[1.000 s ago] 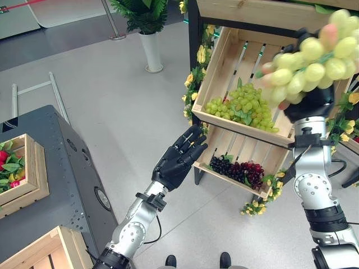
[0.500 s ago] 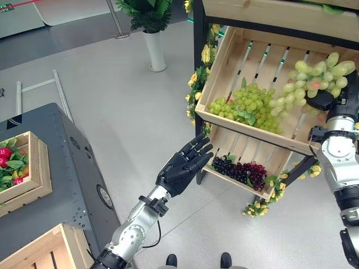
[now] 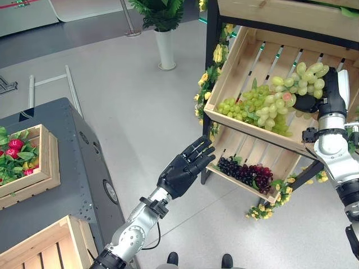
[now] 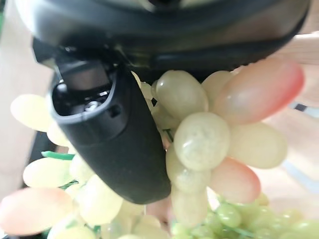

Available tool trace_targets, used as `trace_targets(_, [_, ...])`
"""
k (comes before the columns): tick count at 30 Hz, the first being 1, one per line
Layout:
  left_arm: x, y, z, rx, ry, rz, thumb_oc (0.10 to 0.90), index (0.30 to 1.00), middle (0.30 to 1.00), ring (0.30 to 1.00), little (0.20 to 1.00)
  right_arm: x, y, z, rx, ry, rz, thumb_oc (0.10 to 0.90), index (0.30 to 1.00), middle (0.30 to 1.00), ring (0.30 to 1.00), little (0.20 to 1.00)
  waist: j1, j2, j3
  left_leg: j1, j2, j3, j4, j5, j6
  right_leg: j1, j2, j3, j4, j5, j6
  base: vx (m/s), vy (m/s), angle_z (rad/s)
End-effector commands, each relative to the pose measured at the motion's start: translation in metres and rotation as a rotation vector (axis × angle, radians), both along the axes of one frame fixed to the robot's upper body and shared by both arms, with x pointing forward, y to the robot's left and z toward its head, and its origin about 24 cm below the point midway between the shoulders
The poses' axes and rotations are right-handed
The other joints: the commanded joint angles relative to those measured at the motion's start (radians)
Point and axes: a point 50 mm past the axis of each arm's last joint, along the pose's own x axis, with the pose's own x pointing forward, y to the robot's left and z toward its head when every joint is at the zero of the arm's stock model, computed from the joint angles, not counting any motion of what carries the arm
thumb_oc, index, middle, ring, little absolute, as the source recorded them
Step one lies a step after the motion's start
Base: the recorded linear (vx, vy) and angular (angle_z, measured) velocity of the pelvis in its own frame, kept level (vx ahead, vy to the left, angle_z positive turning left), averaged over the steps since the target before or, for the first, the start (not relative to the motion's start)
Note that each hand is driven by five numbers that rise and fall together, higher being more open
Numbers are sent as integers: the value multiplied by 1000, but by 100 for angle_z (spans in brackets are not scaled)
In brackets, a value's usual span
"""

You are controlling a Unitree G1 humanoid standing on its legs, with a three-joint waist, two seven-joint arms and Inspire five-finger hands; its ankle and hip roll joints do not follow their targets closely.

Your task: Pick up the fruits from the basket on one side to the basket on the other side

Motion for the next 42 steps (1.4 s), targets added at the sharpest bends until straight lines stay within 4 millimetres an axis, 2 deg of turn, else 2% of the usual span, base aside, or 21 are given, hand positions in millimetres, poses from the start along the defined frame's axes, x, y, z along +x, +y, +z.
trace_targets(1, [14,-10,29,-64,-173,-66,800,900,900,900,900,8,-6,72,38,-219,-59,400,300,300,300,300,7,-79,-103,-29,-49,-3,1,-42,71,24,-44,-23,2,-4,-8,0,-3,4])
trace_targets(3, [15,-10,29,-62,-174,-62,800,900,900,900,900,12,-12,60,40,-130,-107,400,300,300,300,300,10,-80,-102,-33,-50,-5,1,-40,71,20,-45,-24,2,-1,-7,-3,-5,9])
trace_targets(14, [16,-4,27,-44,-168,-43,800,900,900,900,900,13,-25,28,161,-10,-237,400,300,300,300,300,18,-78,-90,-39,-53,-4,1,-36,73,14,-46,-26,2,6,-9,0,-1,1])
trace_targets(15, [16,-3,28,-42,-170,-40,800,900,900,900,900,12,-29,18,178,36,-262,529,493,493,493,493,18,-77,-87,-42,-53,-3,1,-35,74,11,-47,-26,2,8,-8,0,0,0])
trace_targets(16, [16,-3,28,-41,-171,-40,800,900,900,900,900,12,-29,15,183,51,-269,580,571,571,571,571,18,-77,-86,-42,-53,-3,1,-35,74,10,-47,-25,2,8,-8,9,-32,4])
trace_targets(17, [16,-1,29,-39,-170,-39,800,900,900,900,900,12,-31,8,205,93,-276,800,900,900,900,900,18,-77,-85,-43,-52,-1,1,-34,74,9,-47,-25,2,9,-8,9,-18,4])
trace_targets(22, [17,-1,29,-33,-169,-39,800,900,900,900,900,13,-30,-4,241,175,-251,800,900,900,900,900,18,-79,-80,-46,-51,3,1,-32,75,4,-45,-22,2,11,-9,7,-19,3])
trace_targets(24, [17,-1,28,-30,-173,-43,800,900,900,900,900,14,-27,-16,249,281,-201,800,900,900,900,900,17,-81,-77,-51,-52,3,1,-31,75,-1,-45,-23,2,13,-9,0,0,0])
trace_targets(27, [19,0,30,-29,-176,-41,800,900,900,900,900,14,-25,-27,200,414,-139,800,900,900,900,900,14,-86,-76,-54,-51,9,1,-29,74,-6,-45,-21,2,15,-8,-33,-3,-2])
trace_targets(30, [20,2,32,-23,-182,-41,800,900,900,900,900,11,-29,-26,104,466,-136,800,900,900,900,900,9,-93,-76,-50,-48,19,1,-30,74,-6,-44,-21,2,18,-6,-18,-2,-3])
trace_targets(32, [20,3,31,-23,-186,-40,800,900,900,900,900,10,-34,-18,11,496,-156,800,900,900,900,900,5,-96,-78,-49,-49,23,1,-31,75,-5,-43,-18,2,17,-6,0,0,0])
trace_targets(35, [19,4,34,-21,-192,-34,800,900,900,900,900,9,-42,0,-257,549,-217,800,900,900,900,900,3,-102,-83,-47,-47,31,1,-32,75,-6,-40,-13,2,17,-4,-20,16,-2])
trace_targets(36, [18,5,35,-19,-192,-32,800,900,900,900,900,8,-45,9,-310,547,-231,800,900,900,900,900,2,-106,-83,-45,-47,34,1,-31,74,-4,-40,-13,2,18,-2,0,0,0])
trace_targets(37, [18,5,35,-20,-192,-31,800,900,900,900,900,8,-45,9,-311,546,-231,800,900,900,900,900,2,-105,-83,-45,-47,34,1,-31,74,-4,-40,-13,2,18,-2,0,0,0])
trace_targets(38, [18,6,36,-17,-196,-31,800,900,900,900,900,7,-46,25,-403,535,-257,800,900,900,900,900,-3,-110,-84,-45,-47,37,1,-32,75,-4,-39,-10,2,19,0,0,0,0])
trace_targets(39, [17,6,36,-16,-197,-30,800,900,900,900,900,7,-46,29,-438,534,-263,800,900,900,900,900,-4,-111,-85,-44,-48,37,1,-32,75,-4,-39,-8,2,20,1,-36,32,-5])
trace_targets(41, [15,8,39,-15,-203,-28,800,900,900,900,900,3,-48,51,-640,529,-330,800,900,900,900,900,-12,-115,-86,-42,-49,39,1,-33,76,-3,-37,-1,2,21,3,-31,29,-10])
trace_targets(42, [15,8,41,-15,-204,-29,800,900,900,900,900,1,-48,55,-662,528,-338,800,900,900,900,900,-13,-115,-87,-42,-49,39,1,-34,77,-4,-37,-1,2,21,4,-25,22,-10])
